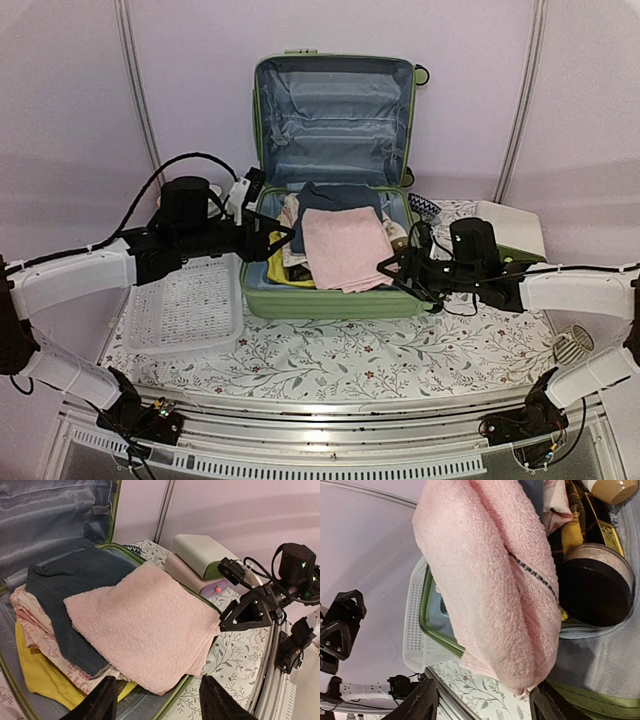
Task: Open, take out, and arrange the luggage
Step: Move the clothes to the opened luggage, then pick up the clothes from the opened luggage.
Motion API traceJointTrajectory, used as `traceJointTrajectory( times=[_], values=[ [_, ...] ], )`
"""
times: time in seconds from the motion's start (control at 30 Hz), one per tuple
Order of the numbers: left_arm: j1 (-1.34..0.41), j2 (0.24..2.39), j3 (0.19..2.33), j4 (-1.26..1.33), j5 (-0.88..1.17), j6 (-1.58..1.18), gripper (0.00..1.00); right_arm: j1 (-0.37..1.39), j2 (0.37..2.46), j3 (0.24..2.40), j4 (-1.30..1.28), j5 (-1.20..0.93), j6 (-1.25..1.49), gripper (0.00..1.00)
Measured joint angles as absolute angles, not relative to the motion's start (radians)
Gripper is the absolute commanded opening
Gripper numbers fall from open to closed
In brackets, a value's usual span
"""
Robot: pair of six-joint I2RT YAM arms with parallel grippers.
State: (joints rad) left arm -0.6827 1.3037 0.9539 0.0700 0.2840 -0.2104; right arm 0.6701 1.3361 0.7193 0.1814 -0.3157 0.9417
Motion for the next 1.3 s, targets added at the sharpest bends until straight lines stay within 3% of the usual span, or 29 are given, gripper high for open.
traceJointTrajectory(
  times=[0.2,0.33,0.7,1.07,1.3],
  values=[
    [-0.710,1.324,0.954,0.067,0.275,-0.210,0.59,0.652,1.283,0.735,0.017,-0.246,0.788,0.69],
    [-0.715,1.324,0.954,0.066,0.260,-0.210,0.59,0.599,1.293,0.876,-0.111,-0.244,0.629,0.66],
    [-0.716,1.326,0.949,0.078,0.226,-0.232,0.54,0.560,1.547,1.208,-0.241,-0.370,0.294,0.50],
    [-0.716,1.332,0.949,0.091,0.192,-0.240,0.52,0.548,1.706,1.388,-0.295,-0.356,0.208,0.46],
    [-0.712,1.343,0.946,0.091,0.190,-0.266,0.51,0.548,1.747,1.433,-0.321,-0.364,0.182,0.25]
  ],
)
